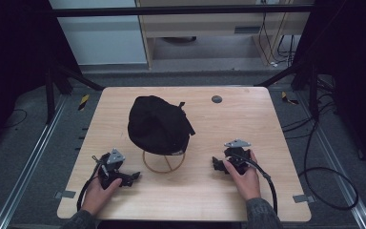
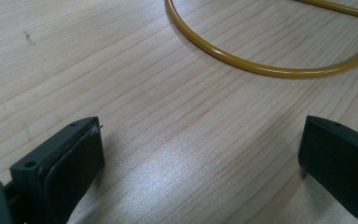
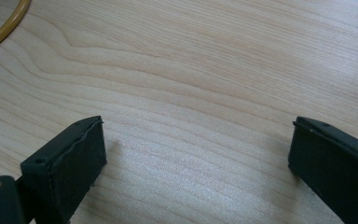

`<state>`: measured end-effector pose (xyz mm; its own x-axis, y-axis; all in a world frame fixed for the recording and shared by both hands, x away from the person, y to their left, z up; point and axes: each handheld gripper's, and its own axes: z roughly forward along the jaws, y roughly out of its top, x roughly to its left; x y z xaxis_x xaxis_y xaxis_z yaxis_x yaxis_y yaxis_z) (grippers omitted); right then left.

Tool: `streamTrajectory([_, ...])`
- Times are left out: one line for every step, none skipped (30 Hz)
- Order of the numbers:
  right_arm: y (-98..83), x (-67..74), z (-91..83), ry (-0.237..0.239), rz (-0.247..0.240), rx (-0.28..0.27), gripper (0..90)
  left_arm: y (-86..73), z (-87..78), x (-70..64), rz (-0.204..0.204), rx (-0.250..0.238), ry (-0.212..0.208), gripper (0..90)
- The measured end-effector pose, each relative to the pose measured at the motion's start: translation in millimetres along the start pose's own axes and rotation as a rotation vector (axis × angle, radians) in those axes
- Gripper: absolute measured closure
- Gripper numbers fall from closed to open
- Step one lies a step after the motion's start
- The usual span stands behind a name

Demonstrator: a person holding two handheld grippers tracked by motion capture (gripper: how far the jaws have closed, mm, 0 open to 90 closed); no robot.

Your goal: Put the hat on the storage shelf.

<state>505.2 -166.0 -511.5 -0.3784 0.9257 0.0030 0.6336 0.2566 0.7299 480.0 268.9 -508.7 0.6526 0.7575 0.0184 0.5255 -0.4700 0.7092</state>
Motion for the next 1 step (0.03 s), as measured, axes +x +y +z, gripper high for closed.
streamTrajectory([-0.1,0.0,-0.1,0.001,0.0,0.0,4.0,0.0,0.0,-0.1,-0.001,0.0,0.001,0.0])
